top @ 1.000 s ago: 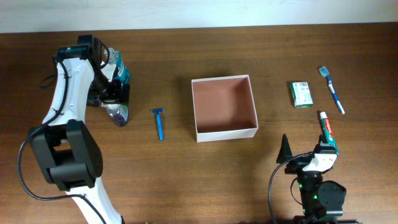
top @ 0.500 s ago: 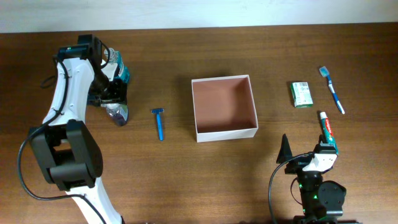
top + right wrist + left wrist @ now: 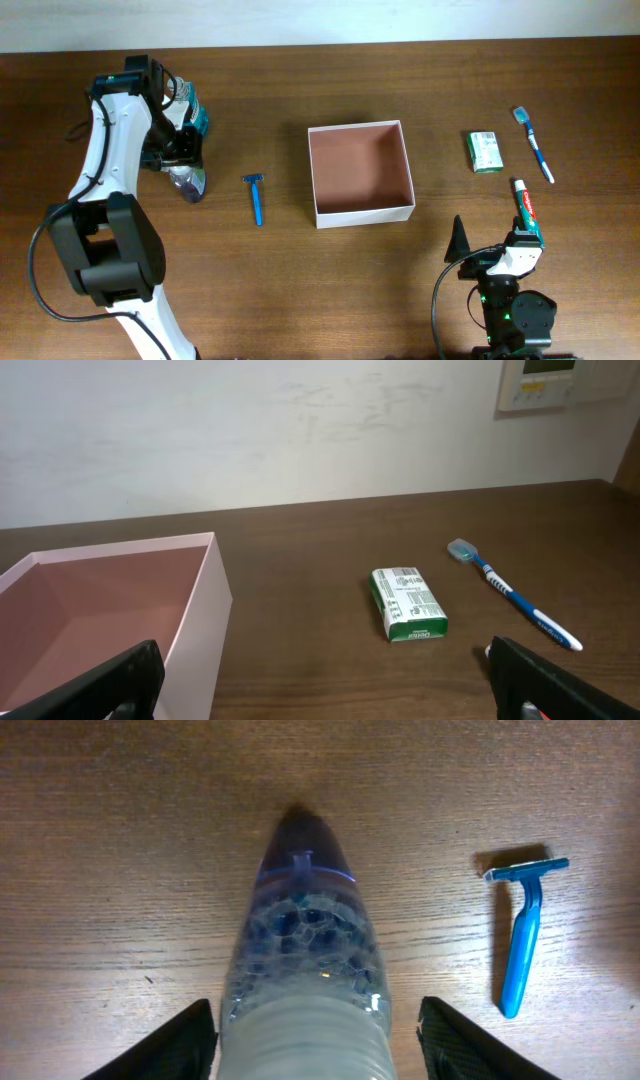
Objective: Pack container
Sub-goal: 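Close the left gripper on the soap bottle's pump head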
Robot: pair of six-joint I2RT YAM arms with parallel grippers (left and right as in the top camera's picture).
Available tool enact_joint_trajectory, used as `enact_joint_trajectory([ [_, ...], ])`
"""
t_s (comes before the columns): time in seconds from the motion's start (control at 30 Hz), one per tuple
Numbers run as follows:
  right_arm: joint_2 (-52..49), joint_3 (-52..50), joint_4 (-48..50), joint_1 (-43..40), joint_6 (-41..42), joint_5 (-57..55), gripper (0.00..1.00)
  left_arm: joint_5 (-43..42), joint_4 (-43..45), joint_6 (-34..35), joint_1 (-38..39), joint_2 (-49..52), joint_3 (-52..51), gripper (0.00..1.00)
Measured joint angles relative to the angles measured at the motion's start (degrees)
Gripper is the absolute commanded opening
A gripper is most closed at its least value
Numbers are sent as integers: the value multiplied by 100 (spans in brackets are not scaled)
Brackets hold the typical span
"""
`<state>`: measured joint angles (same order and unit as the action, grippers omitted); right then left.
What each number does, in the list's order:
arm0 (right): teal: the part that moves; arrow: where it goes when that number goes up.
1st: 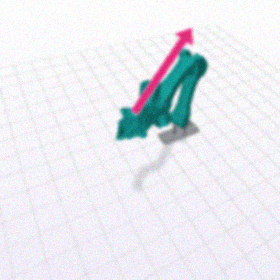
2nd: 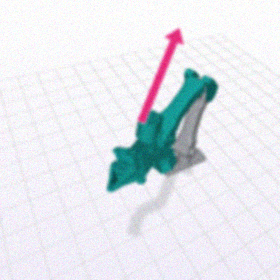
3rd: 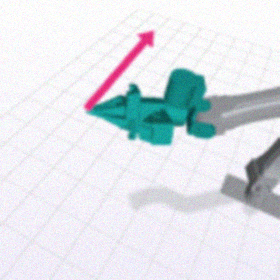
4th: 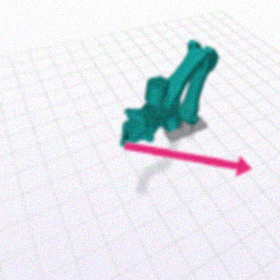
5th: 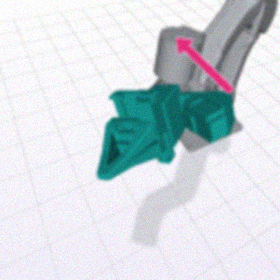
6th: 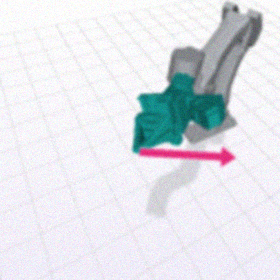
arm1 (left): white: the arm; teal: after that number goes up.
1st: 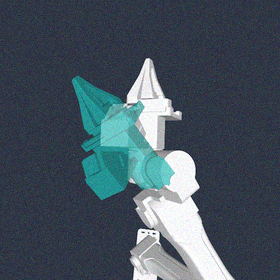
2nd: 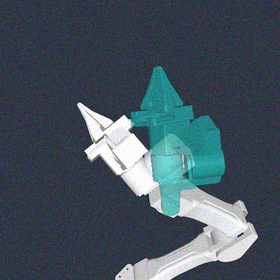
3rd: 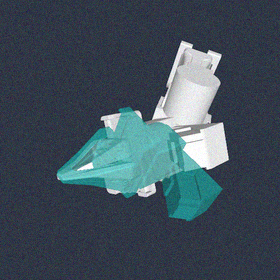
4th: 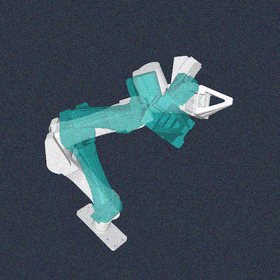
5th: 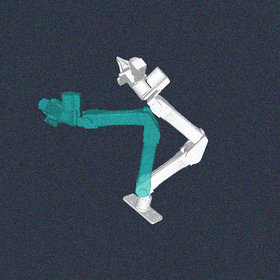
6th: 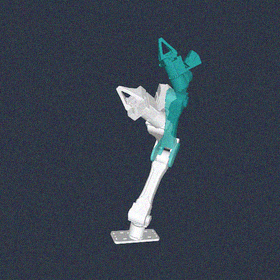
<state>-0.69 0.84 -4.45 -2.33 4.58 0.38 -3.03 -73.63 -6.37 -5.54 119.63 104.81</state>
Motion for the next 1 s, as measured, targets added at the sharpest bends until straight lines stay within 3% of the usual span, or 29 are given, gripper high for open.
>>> enact_joint_trajectory([
  [0.4, 0, 0, -2, 0, 2, 0, 98, 0, -708, -2, 0, 166, 979, 67],
  [0.5, 0, 0, -2, 2, -2, 0, 98, 0, -772, -2, 0, 166, 1016, 66],
  [0.57, 0, 0, -2, 0, -4, 0, 99, 0, -782, 0, 0, 166, 1016, 59],
  [1.0, 0, 0, -2, 0, -2, 0, 98, 0, -940, -7, 0, 166, 1016, 54],
])
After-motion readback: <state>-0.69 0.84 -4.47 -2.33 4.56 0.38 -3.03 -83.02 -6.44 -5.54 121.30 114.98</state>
